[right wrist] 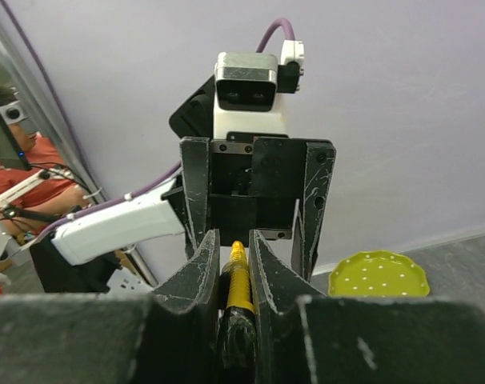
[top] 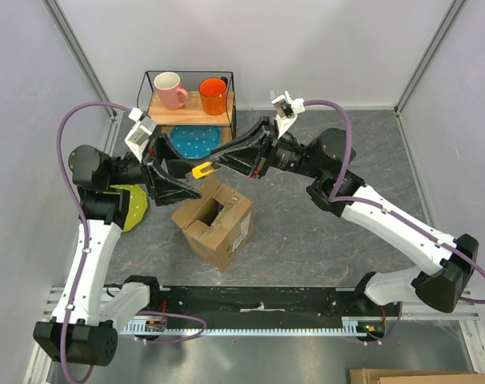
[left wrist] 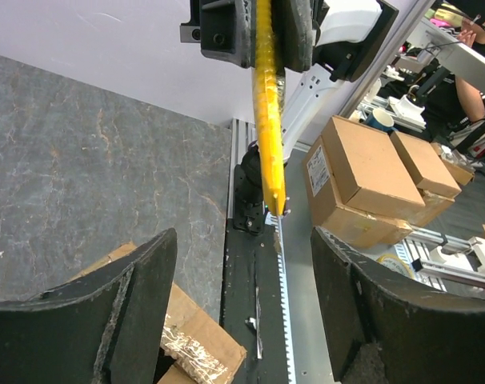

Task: Unpack the express box
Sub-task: Pick up the knife from the center of the board.

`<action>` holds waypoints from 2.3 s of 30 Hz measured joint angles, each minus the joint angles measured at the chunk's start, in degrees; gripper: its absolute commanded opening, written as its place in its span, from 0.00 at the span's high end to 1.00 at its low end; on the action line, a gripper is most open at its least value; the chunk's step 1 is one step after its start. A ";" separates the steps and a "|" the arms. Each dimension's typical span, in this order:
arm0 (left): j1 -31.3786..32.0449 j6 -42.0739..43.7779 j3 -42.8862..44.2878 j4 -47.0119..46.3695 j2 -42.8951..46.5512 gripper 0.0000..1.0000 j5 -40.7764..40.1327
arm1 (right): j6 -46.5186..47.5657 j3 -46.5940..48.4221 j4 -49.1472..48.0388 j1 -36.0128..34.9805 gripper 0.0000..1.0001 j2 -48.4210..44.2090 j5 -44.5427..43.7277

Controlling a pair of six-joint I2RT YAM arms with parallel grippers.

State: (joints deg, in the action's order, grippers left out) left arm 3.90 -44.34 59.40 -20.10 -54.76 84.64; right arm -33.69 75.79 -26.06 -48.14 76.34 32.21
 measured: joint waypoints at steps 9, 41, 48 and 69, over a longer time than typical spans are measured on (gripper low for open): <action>0.00 0.96 0.00 1.09 0.72 0.36 -0.02 | 0.90 2.97 4.28 0.00 1.00 2.91 6.62; 1.11 16.02 4.17 20.11 -1.38 0.98 0.00 | 11.28 -2.86 12.33 0.26 0.12 -0.79 9.57; 1.14 18.97 4.79 23.85 -0.63 0.98 0.00 | 9.68 -5.22 4.37 0.26 0.27 -0.76 9.31; 1.11 20.92 3.91 25.53 1.38 0.98 -0.90 | 0.07 -0.63 -6.51 0.24 1.00 8.22 14.05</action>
State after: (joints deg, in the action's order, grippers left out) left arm 5.02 -23.42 63.31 5.43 -53.39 83.74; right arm -33.63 75.16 -32.58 -47.90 84.55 46.26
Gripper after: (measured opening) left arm 0.120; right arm 0.251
